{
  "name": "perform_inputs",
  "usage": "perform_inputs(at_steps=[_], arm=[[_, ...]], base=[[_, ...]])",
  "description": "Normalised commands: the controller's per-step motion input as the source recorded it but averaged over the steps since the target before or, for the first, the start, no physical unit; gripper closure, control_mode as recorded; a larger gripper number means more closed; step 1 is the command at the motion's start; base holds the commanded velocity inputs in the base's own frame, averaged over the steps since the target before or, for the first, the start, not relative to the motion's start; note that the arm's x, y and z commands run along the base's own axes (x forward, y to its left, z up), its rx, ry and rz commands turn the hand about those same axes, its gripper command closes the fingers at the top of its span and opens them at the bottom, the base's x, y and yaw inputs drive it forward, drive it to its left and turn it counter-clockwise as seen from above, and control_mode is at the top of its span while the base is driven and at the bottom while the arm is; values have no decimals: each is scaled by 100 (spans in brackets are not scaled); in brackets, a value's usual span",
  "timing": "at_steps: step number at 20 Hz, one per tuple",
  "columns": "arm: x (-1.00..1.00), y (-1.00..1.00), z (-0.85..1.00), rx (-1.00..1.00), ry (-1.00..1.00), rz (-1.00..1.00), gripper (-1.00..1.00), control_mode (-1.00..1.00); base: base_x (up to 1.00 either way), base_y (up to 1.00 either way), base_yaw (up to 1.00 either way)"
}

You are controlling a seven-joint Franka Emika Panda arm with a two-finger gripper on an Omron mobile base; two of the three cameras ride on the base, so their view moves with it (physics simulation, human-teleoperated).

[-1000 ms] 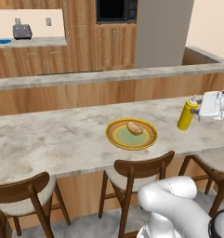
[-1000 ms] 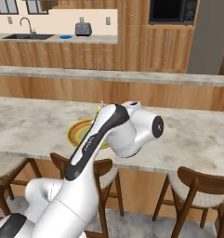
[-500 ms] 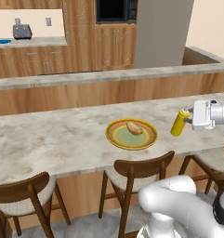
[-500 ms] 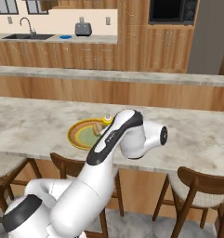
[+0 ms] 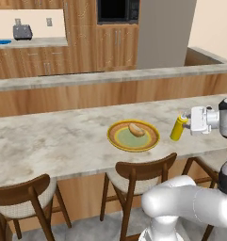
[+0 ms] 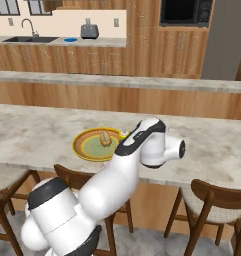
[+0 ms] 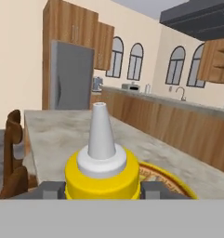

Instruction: Move the hot dog bun to the plate on the dining table and place the condiment next to that plate. Then navigate to the fridge and take the sausage and place it on the plate as well.

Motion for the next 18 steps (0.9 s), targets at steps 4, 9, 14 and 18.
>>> perform_inputs(at_steps=[4, 9, 14, 18], arm=[[0, -11, -47, 0, 0, 2, 100, -100], [11, 1, -36, 0, 0, 2, 100, -100], [44, 3, -15, 0, 0, 1, 100, -100], [32, 0, -26, 0, 0, 0, 100, -100]], base=[[0, 0, 0], [0, 0, 0], [0, 0, 0], [0, 0, 0]])
